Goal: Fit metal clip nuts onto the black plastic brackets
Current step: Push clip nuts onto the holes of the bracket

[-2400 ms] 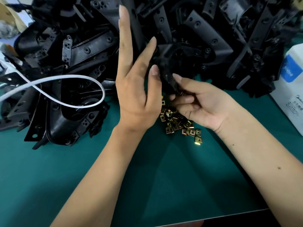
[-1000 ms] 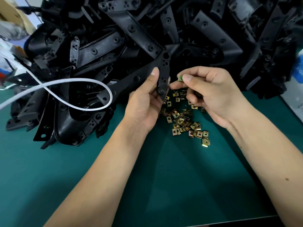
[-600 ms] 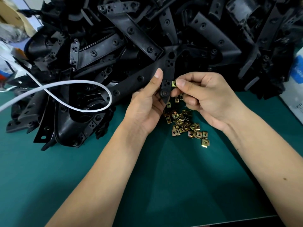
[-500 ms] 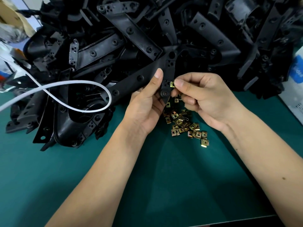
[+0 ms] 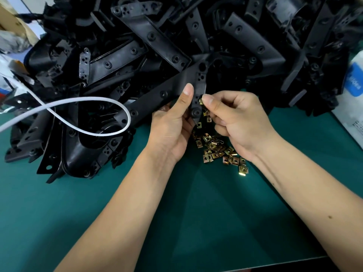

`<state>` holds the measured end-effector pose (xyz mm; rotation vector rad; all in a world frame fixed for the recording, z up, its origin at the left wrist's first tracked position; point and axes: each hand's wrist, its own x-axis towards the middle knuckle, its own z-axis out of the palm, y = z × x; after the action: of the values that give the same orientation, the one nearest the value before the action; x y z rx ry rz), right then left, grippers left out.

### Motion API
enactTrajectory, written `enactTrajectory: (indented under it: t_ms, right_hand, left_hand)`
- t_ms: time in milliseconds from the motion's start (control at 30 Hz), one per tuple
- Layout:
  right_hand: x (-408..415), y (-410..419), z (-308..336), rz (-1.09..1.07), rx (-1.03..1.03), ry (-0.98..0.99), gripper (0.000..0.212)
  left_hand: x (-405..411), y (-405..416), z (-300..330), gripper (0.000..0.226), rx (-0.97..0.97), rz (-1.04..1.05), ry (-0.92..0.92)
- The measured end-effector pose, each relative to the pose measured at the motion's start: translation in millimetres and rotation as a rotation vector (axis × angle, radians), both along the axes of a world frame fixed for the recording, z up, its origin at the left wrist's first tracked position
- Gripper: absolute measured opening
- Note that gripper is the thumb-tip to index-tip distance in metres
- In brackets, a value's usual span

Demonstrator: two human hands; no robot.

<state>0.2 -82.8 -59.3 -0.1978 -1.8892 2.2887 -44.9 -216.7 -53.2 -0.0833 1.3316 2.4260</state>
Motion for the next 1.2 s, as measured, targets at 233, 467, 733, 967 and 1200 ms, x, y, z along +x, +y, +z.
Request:
enactTrajectory:
  t_ms: [233,467,733,967,1200]
  right_hand:
    - [-0.3,0.8,-0.1,0.020,-0.070,0.006,0.028]
    - [-8.8,15.6,1.4,-0.105,0.687,0.162,0.019]
    - [-11.9,12.5,-4.9,0.002,1.282,0.026,0.023]
    - [-18.6,5.9,-4.5,0.003,1.249,-0.069,0.013]
    - [-16.9,6.9,-2.2,0.053,1.271,-0.043,0.017]
  left_hand:
    - [8.6,7.9,3.2,0.051,-0.083,0.072,0.065]
    - [-18.7,-16.4,5.5,0.022,-0.207,0.122,0.211]
    - [-24.6,-23.1,6.7,0.012,-0.006,0.147,0.104]
    - [-20.1,-17.5,1.6,0.014,-0.017,0.058,0.108]
    - [-19.4,-16.6,1.8,0.019,-0.030,-0.011,0.133]
